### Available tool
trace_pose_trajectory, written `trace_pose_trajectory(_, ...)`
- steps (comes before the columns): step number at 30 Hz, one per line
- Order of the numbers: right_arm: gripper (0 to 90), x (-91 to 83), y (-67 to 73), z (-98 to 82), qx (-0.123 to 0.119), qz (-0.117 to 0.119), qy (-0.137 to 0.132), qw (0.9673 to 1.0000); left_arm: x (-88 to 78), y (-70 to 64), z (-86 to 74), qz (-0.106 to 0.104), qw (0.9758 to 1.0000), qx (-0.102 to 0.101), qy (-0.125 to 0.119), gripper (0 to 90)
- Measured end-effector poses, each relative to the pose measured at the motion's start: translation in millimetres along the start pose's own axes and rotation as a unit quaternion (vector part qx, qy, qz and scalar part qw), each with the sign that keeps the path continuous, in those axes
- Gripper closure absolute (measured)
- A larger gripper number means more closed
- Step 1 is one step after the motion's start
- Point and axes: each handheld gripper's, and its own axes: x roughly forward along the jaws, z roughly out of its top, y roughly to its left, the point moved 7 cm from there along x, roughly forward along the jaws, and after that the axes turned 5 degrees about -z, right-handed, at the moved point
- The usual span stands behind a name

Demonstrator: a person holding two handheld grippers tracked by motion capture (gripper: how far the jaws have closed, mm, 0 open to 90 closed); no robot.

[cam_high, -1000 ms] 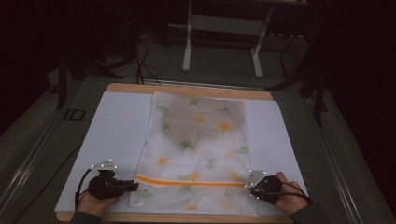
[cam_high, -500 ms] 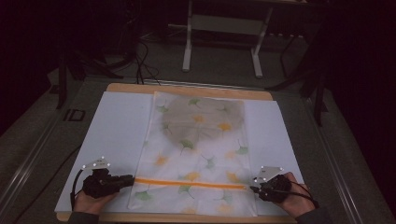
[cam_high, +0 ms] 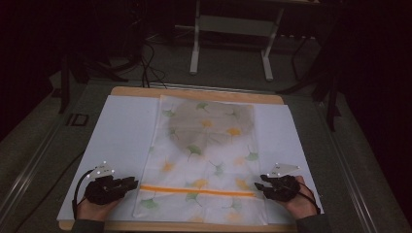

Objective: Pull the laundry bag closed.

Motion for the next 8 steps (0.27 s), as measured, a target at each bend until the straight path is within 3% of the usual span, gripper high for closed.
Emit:
trace_pose_trajectory(4,59.7,2.9,-3.7,-1.7,0.033,-0.006,-0.011,0.9994,0.2,5.6,1.0,0.025,0.9996,-0.001,-0.011,69.3)
trace_pose_trajectory(8,59.0,8.6,-8.9,-3.2,0.077,-0.013,-0.026,0.9966,1.0,19.1,3.3,0.082,0.9964,0.0,-0.022,61.1)
